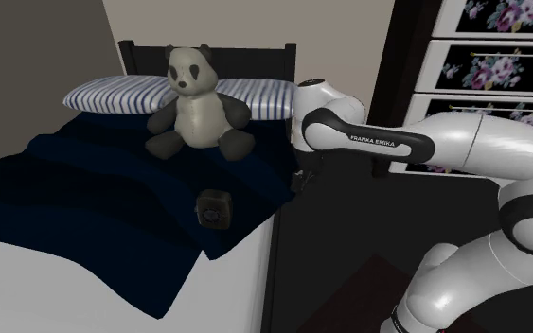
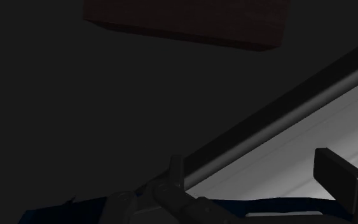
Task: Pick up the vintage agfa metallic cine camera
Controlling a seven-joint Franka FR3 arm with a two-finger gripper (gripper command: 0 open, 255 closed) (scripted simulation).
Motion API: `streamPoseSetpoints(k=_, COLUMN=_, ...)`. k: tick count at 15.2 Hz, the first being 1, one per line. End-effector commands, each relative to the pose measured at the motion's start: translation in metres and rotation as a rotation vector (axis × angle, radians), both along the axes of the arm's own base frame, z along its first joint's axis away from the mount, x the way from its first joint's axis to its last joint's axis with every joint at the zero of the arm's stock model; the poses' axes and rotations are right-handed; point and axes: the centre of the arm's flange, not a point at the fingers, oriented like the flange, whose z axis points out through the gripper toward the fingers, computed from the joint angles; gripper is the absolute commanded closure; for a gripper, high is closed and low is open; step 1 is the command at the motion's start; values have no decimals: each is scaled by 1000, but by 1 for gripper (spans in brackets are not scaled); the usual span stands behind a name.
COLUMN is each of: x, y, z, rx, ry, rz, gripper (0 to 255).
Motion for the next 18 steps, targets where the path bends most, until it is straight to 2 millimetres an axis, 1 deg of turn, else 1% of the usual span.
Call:
streamPoseSetpoints(k=1, x=16, y=20, z=1, rx=10, ry=8, rz=22, gripper=0)
streamPoseSetpoints(k=10, x=77, y=119, z=17, rx=51, ry=42, rz=120, gripper=0)
streamPoseSetpoints(k=18, x=124, y=210, z=34, rx=87, ry=72, rz=206, gripper=0)
